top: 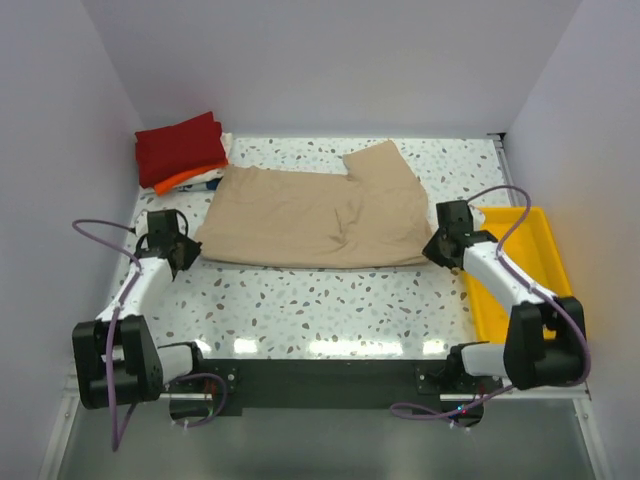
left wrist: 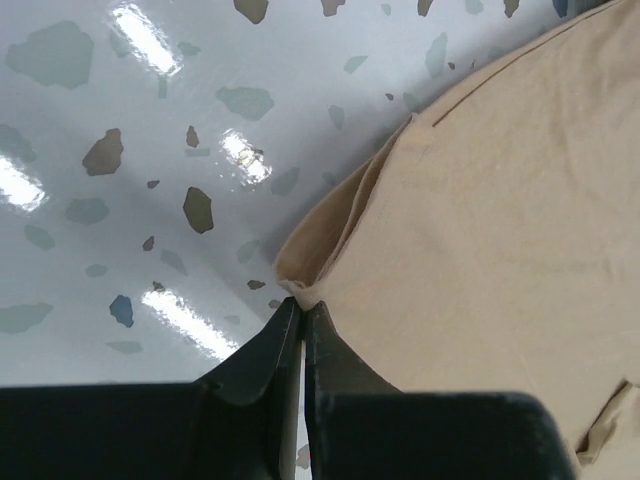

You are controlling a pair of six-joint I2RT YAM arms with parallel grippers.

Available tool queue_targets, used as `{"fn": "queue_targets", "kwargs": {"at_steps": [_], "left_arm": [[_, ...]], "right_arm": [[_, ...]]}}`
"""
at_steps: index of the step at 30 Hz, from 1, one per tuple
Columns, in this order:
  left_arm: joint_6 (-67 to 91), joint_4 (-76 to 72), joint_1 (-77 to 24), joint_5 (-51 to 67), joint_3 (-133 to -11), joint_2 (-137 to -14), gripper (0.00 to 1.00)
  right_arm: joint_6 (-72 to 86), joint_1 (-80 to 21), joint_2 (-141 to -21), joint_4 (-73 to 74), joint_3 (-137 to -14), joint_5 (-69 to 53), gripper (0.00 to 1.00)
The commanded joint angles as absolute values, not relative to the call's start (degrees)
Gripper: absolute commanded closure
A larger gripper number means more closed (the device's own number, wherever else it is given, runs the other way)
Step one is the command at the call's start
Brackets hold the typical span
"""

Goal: Fold and stack the t-shirts
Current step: Fold the tshirt

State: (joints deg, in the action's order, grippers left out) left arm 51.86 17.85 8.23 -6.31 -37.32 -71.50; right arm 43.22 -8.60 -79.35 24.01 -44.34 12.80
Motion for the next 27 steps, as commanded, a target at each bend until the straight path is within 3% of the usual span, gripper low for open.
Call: {"fn": "queue_targets", "kwargs": {"at_steps": [1,9,19,21,22,23,24,26,27], "left_arm": [[51.15,20.91,8.61,-11.24,-35.25,-66.98,1.00],[51.50,24.08,8.61,-12.75,-29.36,-58.01,1.00],[53.70,31.02,8.53,-12.57,-26.37,-49.58,1.00],[54.05,31.02,8.53,-11.43,-25.93,-48.52,1.00],[53.97,31.11,8.53,-10.56,-26.10,-48.25,0.97],[53.96,31.29,8.61,-10.29,-26.19,-48.08,0.92],[53.36,31.29,8.53,-9.50,-26.45,-48.08,0.78],[52.30,31.46,8.53,-8.88,-27.59,-47.38,0.63],[52.12,32.07,8.53,-9.23,-28.29,-47.03,0.46]], "right_arm": [[42.45,-8.35,-70.15,34.68,-47.11,15.56,1.00],[44.82,-8.26,-57.67,50.08,-47.55,13.19,0.98],[45.00,-8.09,-49.13,55.81,-43.07,6.77,0.96],[44.83,-8.17,-47.73,55.99,-42.45,5.81,0.79],[44.22,-8.17,-47.46,56.16,-42.63,5.54,0.63],[43.77,-8.26,-47.20,56.51,-43.06,5.45,0.56],[43.16,-8.17,-47.11,56.60,-43.59,5.28,0.47],[41.40,-8.17,-46.93,55.82,-44.73,4.84,0.25],[40.87,-8.17,-47.11,54.33,-45.26,3.88,0.21]]}}
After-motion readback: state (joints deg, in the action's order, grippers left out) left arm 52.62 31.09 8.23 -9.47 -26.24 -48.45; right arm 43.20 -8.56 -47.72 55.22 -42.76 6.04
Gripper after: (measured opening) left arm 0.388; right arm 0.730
